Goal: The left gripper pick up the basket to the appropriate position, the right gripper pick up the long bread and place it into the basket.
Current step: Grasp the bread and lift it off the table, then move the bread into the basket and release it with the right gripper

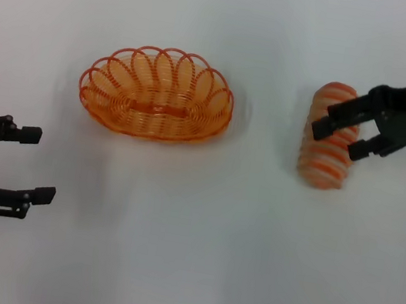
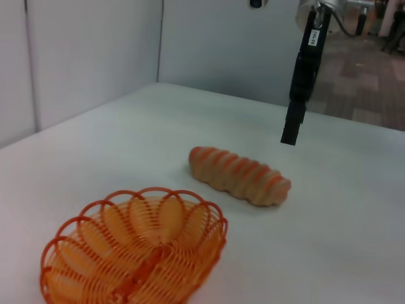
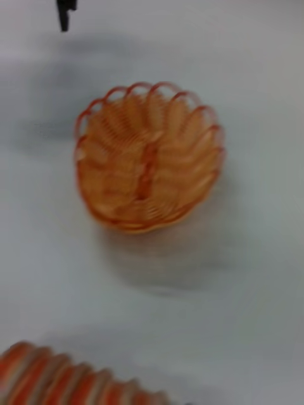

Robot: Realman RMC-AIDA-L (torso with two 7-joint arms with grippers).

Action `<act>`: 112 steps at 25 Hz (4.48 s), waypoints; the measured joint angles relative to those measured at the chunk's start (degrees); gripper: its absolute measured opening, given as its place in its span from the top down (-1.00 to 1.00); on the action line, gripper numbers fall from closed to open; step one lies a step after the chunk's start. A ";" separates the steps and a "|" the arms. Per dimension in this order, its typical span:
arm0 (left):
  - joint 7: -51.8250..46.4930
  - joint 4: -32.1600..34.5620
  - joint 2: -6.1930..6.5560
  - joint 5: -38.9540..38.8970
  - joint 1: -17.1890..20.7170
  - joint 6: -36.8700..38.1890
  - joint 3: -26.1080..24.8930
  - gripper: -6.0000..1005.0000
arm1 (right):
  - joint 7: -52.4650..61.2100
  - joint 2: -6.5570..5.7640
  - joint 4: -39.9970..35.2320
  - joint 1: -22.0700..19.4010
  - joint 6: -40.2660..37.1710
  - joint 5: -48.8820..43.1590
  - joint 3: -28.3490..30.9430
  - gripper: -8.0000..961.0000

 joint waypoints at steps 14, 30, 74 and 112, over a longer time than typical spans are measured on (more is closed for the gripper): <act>1.66 -1.77 -0.27 0.05 -0.29 -0.29 0.42 -0.79 | 0.99 0.57 0.71 1.16 3.43 -11.51 -1.55 -0.76; 1.91 -2.01 -0.40 0.10 0.01 -0.47 0.57 -0.79 | 5.77 1.76 3.67 3.87 9.42 -12.05 -7.10 -0.74; 3.34 -2.00 -0.32 0.28 -0.01 -1.04 0.57 -0.79 | 7.86 2.33 12.25 7.23 22.89 -13.64 -7.18 -0.71; 2.72 -2.80 -0.32 -0.30 -0.54 -2.54 0.02 -0.79 | -34.06 7.27 -2.42 15.64 27.71 5.15 -17.68 0.23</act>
